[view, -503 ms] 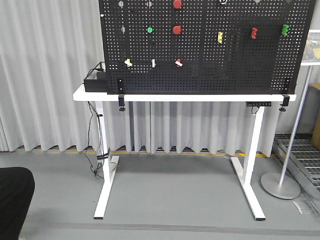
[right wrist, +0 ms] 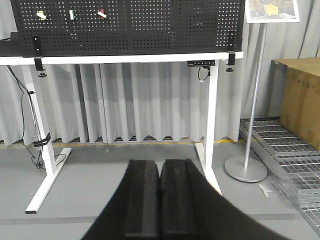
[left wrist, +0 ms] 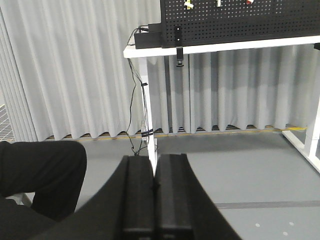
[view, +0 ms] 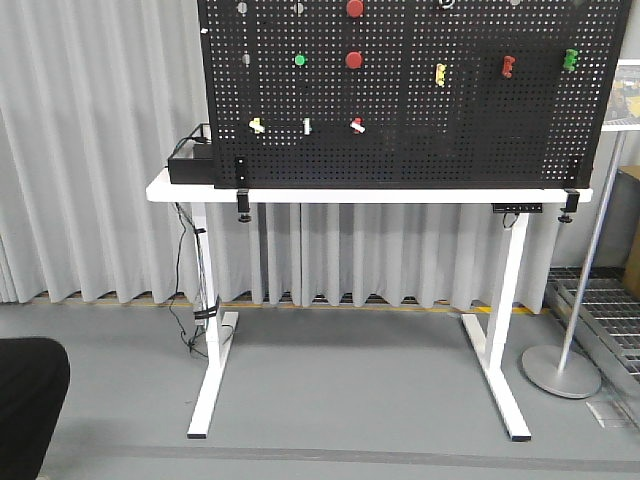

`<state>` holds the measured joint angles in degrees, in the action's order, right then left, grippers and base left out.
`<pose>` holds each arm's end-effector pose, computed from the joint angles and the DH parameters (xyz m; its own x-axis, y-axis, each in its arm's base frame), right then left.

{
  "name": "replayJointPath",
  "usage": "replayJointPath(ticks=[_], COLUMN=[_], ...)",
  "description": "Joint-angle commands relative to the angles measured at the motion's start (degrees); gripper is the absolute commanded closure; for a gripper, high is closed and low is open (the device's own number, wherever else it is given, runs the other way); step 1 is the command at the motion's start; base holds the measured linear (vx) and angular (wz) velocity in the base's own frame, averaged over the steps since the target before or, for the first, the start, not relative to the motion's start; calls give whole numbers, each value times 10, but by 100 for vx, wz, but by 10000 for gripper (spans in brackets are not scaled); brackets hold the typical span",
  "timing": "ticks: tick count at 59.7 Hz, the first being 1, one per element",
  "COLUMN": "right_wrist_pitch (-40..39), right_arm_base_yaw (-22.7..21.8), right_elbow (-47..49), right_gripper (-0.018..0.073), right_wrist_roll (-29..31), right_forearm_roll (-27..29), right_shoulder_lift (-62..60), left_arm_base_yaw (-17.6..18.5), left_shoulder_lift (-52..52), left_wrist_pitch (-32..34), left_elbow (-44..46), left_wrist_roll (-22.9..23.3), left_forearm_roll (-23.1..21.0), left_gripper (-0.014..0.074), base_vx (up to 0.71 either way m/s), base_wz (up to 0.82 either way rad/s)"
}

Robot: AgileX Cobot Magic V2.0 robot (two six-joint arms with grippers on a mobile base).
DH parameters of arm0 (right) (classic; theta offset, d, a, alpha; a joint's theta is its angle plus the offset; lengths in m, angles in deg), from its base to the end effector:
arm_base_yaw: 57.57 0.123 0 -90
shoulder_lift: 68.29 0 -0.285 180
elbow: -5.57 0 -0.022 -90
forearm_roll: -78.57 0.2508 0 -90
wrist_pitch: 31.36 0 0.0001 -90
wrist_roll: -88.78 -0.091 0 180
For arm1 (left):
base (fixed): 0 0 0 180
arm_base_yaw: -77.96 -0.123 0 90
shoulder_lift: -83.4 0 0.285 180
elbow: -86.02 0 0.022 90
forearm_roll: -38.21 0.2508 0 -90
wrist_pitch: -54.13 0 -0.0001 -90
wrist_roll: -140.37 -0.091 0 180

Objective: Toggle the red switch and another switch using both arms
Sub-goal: 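Drive the base forward up to the black pegboard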

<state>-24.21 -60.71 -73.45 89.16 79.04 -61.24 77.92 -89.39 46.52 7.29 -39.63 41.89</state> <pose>0.0566 -0.0030 0.1919 -0.0560 0.0046 -0.9984 0.0538 0.9985 0.0016 0.0567 0.0008 0.1928 -0.0621 0.0636 -0.9960 -0.0052 0.9979 0.0640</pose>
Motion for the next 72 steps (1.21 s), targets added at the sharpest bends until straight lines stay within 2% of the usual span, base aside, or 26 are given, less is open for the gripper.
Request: replayJointPath(ticks=[1,36,72], right_wrist_pitch=[-48,-48,-48], right_arm_base_yaw=[-4,-4,-4], right_elbow=[-3,-3,-3], right_gripper=[566,566,566], right_wrist_roll=[3,3,3], right_forearm_roll=[-5,-5,-5], right_shoulder_lift=[-6,-6,-6], left_arm_base_yaw=[2,2,1], left_shoulder_lift=[-11,-11,-11], left_wrist_pitch=[44,44,44], left_elbow=[-11,-11,-11], left_wrist_roll=[4,4,4], left_forearm_roll=[-4,-4,-4], left_gripper=[594,594,594], base_vx=[0,3,18], base_wz=[0,-2,-3])
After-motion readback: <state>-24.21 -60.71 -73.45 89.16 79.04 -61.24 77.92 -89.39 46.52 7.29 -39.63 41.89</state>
